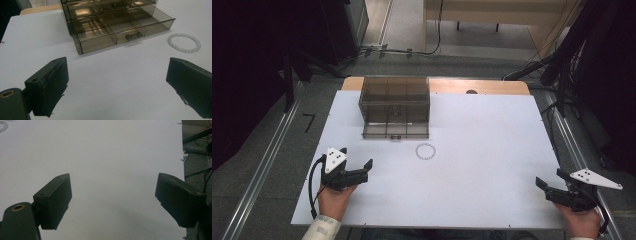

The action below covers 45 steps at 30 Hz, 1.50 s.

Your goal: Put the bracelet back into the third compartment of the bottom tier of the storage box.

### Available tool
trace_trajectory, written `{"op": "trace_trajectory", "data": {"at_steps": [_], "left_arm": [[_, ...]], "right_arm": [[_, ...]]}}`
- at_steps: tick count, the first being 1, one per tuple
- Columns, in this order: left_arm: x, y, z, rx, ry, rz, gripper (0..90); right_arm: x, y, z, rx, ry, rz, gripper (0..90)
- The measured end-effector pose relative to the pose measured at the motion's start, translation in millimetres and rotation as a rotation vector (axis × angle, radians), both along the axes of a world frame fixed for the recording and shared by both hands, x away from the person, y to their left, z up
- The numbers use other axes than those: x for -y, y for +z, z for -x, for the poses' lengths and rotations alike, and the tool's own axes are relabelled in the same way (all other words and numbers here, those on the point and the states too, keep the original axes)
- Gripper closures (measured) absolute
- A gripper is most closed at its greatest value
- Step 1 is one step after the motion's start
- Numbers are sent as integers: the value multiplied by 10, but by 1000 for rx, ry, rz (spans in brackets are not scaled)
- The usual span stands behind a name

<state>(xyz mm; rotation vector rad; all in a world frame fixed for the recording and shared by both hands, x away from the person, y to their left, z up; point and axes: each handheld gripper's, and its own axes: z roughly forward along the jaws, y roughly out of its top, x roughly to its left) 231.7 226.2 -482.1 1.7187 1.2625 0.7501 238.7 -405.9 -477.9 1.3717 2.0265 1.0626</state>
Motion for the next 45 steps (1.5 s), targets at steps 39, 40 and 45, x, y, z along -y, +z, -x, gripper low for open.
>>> {"op": "trace_trajectory", "data": {"at_steps": [39,40,45], "left_arm": [[414,-28,-153,-23,-76,-10,53],[424,-29,-160,-24,-76,-11,53],[465,-40,-195,-28,-82,-12,57]], "right_arm": [[1,-17,-10,-14,2,-5,125],[2,-19,-11,-15,2,-5,125],[1,-20,-12,-15,4,-5,125]]}}
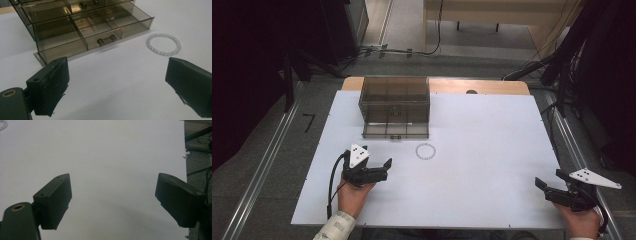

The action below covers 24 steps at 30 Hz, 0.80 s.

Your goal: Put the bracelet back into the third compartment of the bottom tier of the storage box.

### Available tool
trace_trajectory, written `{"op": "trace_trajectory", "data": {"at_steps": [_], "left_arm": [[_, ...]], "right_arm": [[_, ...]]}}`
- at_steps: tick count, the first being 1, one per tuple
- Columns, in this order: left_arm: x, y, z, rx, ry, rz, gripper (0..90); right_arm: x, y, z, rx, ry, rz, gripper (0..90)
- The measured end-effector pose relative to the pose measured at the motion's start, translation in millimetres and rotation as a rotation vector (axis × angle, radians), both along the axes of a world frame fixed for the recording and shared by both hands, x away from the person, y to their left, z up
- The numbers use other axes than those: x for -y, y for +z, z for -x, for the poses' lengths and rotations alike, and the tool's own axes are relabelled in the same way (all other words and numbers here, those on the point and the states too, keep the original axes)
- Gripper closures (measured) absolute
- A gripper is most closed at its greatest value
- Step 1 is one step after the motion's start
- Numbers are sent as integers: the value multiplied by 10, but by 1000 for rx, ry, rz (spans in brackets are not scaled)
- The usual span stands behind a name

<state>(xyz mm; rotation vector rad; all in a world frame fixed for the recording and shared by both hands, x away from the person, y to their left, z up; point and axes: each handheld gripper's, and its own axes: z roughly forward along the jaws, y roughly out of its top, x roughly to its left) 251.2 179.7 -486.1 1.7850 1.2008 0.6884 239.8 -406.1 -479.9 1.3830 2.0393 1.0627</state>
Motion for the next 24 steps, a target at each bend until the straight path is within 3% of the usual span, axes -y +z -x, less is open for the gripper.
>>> {"op": "trace_trajectory", "data": {"at_steps": [24], "left_arm": [[180,-36,-134,-30,-16,16,68]], "right_arm": [[-2,-5,-1,-3,-4,4,125]]}}
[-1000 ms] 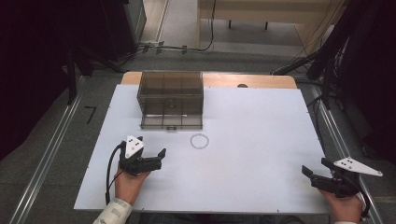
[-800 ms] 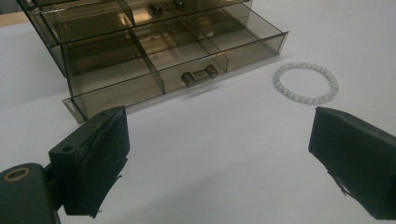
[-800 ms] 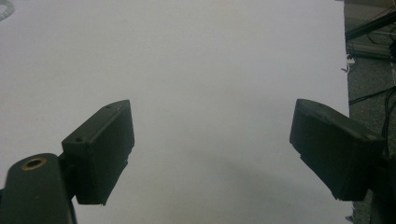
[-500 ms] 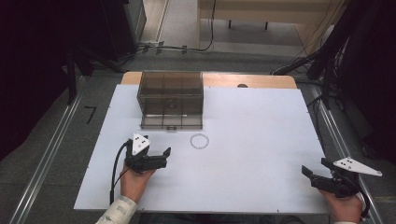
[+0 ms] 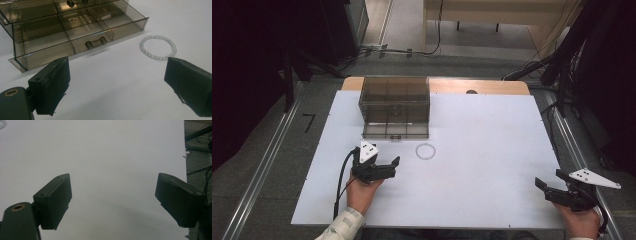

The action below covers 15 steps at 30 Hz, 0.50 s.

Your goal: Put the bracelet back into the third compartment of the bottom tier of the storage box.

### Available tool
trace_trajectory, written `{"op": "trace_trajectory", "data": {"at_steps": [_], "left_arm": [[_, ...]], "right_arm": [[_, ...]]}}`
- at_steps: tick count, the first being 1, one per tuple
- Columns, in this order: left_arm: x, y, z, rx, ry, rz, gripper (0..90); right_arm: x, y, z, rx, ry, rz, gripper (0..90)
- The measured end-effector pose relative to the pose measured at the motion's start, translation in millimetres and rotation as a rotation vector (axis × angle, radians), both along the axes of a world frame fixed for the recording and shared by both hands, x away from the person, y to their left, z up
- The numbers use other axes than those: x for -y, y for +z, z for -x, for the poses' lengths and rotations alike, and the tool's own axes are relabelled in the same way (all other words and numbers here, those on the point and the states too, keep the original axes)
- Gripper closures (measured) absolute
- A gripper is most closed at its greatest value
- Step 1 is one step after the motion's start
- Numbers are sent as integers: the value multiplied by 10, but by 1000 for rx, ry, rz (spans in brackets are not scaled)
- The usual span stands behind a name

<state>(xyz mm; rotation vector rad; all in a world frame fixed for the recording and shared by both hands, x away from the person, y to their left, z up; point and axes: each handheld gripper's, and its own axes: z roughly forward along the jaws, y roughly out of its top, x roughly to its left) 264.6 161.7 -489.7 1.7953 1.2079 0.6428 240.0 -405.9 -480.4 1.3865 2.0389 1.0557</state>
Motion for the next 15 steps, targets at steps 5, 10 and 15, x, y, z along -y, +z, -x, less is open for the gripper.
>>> {"op": "trace_trajectory", "data": {"at_steps": [5,10,15], "left_arm": [[52,-1,-31,-8,-7,-7,69],[107,-2,-56,-8,-1,-23,99],[178,-4,-91,-10,-4,-15,99]], "right_arm": [[1,0,0,1,1,0,125],[1,0,0,-1,0,-2,125],[3,-1,1,-2,-1,0,125]]}}
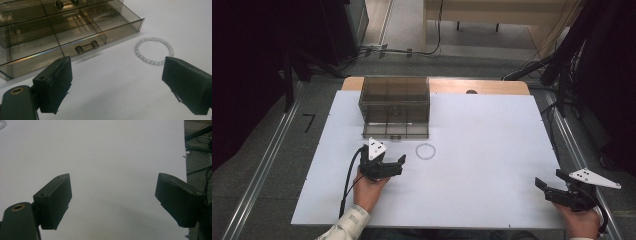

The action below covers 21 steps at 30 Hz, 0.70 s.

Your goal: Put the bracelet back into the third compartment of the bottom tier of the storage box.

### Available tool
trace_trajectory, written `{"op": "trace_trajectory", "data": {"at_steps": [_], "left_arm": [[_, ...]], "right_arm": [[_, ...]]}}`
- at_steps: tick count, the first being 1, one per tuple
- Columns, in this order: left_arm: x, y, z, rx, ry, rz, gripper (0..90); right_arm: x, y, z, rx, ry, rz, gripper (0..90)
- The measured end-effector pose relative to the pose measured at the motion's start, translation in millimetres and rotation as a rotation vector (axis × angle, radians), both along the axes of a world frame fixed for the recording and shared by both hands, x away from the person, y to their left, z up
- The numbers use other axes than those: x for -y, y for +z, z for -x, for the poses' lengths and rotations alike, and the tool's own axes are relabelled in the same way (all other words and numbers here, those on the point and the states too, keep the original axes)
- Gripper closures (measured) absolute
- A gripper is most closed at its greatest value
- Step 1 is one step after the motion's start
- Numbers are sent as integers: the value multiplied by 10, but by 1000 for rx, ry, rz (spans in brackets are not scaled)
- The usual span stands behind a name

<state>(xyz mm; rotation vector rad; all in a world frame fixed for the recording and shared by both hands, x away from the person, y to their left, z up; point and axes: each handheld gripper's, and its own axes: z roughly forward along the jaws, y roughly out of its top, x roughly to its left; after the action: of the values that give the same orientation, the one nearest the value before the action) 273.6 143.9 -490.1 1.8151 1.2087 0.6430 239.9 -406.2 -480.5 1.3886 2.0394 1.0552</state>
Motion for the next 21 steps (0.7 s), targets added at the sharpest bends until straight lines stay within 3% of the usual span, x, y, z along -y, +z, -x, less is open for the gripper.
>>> {"op": "trace_trajectory", "data": {"at_steps": [21], "left_arm": [[243,-54,-127,-16,-19,7,155]], "right_arm": [[4,-2,-3,2,1,-1,125]]}}
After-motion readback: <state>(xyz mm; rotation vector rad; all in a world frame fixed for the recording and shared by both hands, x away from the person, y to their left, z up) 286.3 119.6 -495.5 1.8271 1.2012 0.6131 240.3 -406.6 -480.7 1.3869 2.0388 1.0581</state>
